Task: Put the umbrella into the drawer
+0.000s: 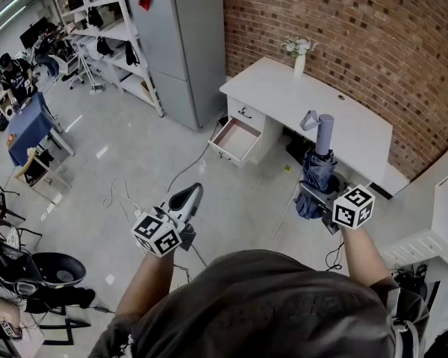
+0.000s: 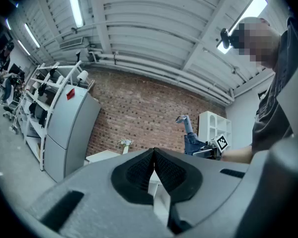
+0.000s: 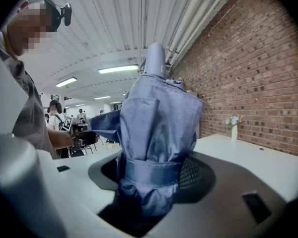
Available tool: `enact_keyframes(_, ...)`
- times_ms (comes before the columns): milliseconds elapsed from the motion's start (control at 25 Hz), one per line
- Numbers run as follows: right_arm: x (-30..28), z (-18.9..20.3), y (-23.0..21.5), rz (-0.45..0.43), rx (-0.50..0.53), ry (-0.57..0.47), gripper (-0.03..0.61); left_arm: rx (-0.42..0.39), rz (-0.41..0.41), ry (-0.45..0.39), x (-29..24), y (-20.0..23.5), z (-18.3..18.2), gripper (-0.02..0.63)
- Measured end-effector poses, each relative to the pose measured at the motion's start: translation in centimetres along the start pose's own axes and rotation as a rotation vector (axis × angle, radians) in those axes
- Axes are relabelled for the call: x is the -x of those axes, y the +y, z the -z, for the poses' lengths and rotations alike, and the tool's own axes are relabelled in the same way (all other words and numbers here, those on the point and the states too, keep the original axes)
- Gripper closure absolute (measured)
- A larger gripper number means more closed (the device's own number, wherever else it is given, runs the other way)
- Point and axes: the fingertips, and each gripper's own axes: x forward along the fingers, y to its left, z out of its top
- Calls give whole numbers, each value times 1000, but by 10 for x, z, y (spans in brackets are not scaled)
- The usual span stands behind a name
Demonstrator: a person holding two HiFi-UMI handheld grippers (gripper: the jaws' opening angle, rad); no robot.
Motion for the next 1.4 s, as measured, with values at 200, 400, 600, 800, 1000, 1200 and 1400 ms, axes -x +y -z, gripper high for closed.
enact_keyframes(200,4,1,-2,-5,2,-2,328,-3,3,2,-4,-5,1,614)
enact_keyframes(400,14,2,-10,-9,2,-4,330,-12,3,2,-13,-17,1,614)
enact_keyframes(600,25,4,-21,-17,-3,-3,328,-10,-9,1,-23,-31,3,614)
enact_keyframes(800,43,6,-33,-27,-15,-7,328,-21,-15,4,-35,-50,6,614)
enact_keyframes(1000,70,12,-46,-44,-7,-11,328,-36,-24,9,-51,-78,9,614)
enact_keyframes(1200,90,22,-58,-62,4,-9,327,-54,-26,24,-65,-106,17,614)
enact_keyframes(1400,98,32,-68,-74,-7,-7,328,-52,-38,29,-71,-119,26,614)
